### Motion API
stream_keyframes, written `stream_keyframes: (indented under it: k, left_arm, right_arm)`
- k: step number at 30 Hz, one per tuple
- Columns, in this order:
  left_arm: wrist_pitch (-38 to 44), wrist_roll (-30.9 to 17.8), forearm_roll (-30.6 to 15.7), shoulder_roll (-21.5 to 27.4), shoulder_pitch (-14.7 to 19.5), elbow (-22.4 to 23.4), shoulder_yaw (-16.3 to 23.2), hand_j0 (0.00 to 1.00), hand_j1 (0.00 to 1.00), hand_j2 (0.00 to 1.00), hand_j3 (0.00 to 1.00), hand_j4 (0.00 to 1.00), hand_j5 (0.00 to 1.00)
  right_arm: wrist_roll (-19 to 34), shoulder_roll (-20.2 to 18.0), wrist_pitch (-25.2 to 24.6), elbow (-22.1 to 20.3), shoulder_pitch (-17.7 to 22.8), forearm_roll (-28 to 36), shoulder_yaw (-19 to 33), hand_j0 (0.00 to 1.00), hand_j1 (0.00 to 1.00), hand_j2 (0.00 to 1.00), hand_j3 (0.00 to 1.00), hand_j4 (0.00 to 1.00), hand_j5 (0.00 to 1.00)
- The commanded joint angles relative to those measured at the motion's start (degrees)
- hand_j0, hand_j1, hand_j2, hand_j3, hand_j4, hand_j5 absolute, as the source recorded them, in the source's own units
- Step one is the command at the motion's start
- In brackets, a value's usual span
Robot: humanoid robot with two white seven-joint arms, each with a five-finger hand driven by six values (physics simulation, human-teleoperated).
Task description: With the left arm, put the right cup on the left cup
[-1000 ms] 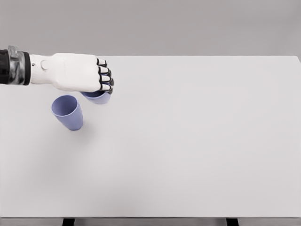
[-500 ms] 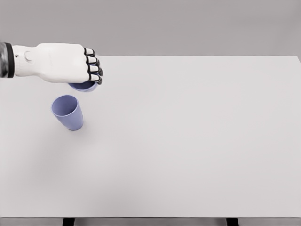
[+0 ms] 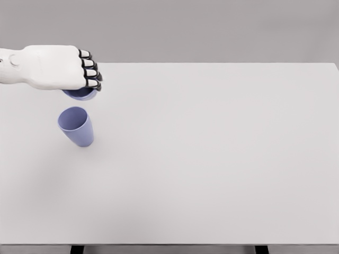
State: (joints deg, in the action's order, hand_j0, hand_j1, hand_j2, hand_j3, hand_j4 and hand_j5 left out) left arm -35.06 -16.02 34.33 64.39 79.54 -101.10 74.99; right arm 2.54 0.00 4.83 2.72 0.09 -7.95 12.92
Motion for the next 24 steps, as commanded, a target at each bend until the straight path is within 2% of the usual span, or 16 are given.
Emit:
stream_keyframes:
  k: [1,24]
  left_arm:
    - [0.06,0.03,-0.14,0.91,-0.09,0.03,-0.1,0.64,0.64,0.64,0.64,0.64,0.64]
    - [0.06,0.03,-0.05,5.22,-0.35,-0.24,0.6,0.64,0.64,0.64,0.64,0.64,0.64]
  right_arm:
    - [0.01,0.0,0.0,0.0,0.09,0.04,0.0,1.0,1.0,1.0,1.0,1.0,1.0]
    - [0.01,0.0,0.0,0.0,0.0,-0.04,0.0,1.0,1.0,1.0,1.0,1.0,1.0]
